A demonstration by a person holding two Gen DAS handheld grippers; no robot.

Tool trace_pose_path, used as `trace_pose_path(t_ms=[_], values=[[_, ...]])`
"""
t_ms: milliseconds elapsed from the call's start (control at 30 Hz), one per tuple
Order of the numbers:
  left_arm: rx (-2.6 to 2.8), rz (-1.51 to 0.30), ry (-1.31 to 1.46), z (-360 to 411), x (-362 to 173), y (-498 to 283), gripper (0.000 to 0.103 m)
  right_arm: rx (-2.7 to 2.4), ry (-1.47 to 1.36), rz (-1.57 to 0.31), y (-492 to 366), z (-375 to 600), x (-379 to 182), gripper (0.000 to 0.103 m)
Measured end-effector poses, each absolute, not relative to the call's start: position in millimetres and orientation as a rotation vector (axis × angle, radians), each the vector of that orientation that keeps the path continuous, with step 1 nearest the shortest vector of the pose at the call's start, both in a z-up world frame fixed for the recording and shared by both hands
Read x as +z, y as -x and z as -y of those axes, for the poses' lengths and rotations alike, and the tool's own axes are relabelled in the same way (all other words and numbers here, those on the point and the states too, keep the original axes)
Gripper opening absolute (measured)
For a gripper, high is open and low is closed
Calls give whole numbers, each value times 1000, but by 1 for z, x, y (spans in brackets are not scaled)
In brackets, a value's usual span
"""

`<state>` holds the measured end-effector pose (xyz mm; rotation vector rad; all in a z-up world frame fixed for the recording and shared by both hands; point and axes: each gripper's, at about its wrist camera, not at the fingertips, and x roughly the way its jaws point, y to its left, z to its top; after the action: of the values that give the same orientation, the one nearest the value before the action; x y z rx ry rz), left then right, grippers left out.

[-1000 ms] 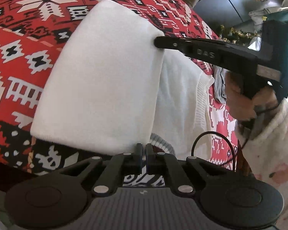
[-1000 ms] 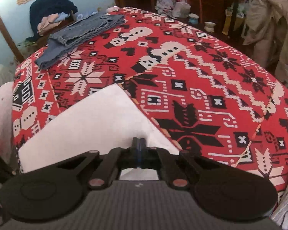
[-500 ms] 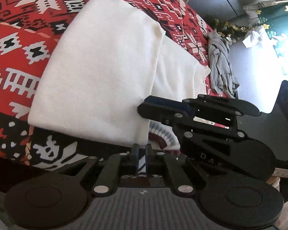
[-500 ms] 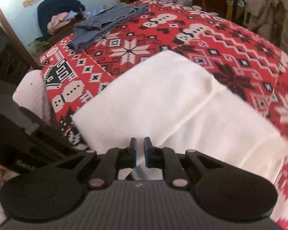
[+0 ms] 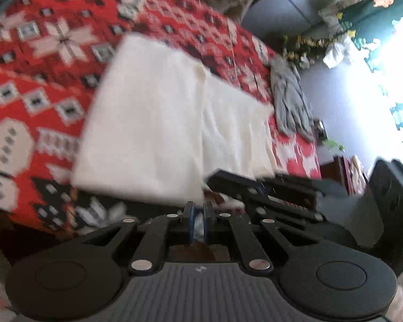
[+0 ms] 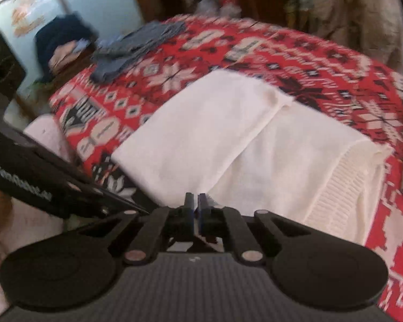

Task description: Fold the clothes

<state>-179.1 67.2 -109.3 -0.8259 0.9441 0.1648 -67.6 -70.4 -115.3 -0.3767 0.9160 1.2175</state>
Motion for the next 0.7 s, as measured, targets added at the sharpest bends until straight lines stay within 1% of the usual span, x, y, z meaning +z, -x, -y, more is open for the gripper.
trace_pose_path(t_ms=[133, 267, 467, 633, 700], values=[[178, -926, 781, -86, -111, 175, 4, 1149, 287, -909, 76, 70, -117, 3], [149, -965, 771, -93, -127, 168, 4, 1106, 309, -924, 89, 69, -131, 3], [122, -974, 761, -84, -133, 178, 4, 1021, 242, -933, 97, 101, -127, 3], [72, -953, 765, -72, -127, 177, 5, 839, 89, -874, 96, 151, -109, 6], [70, -952, 758, -69, -126, 174, 5, 733, 38, -855, 91, 170, -108, 12]])
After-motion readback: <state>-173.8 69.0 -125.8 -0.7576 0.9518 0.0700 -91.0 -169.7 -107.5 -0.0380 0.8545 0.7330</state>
